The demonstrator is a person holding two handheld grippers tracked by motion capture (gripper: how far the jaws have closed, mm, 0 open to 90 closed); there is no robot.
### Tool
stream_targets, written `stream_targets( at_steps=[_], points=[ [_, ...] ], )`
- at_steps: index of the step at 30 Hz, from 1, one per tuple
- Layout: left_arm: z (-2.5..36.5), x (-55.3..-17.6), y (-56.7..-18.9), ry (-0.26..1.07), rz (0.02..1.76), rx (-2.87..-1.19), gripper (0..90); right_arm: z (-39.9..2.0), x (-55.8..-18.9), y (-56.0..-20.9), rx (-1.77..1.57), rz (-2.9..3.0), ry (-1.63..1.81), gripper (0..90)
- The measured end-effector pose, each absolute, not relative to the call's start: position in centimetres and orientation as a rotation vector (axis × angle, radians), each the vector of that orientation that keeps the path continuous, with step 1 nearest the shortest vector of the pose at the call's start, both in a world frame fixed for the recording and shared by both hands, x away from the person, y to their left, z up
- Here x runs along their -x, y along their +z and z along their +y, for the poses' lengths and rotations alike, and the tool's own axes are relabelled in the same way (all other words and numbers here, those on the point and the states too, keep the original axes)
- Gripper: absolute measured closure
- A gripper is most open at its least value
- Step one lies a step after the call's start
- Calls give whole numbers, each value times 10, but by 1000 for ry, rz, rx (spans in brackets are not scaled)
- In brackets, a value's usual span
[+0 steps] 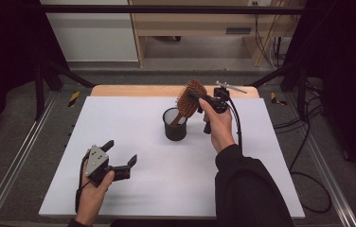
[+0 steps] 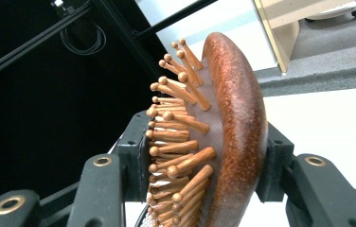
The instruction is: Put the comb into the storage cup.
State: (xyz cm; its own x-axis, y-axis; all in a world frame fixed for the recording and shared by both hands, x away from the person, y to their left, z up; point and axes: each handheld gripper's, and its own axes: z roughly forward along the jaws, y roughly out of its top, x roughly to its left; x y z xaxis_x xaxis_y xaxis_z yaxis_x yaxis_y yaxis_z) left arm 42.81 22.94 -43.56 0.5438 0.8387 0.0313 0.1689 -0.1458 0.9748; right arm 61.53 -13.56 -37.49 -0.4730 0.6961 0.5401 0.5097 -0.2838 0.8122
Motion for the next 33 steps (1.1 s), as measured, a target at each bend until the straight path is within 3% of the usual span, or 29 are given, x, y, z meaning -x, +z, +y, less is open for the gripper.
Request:
stream_targets(
  at_steps=[33],
  points=[
    [228,-428,-437,724,863,-1655,22,-136,-618,-373,-1488,1824,1811,467]
  ],
)
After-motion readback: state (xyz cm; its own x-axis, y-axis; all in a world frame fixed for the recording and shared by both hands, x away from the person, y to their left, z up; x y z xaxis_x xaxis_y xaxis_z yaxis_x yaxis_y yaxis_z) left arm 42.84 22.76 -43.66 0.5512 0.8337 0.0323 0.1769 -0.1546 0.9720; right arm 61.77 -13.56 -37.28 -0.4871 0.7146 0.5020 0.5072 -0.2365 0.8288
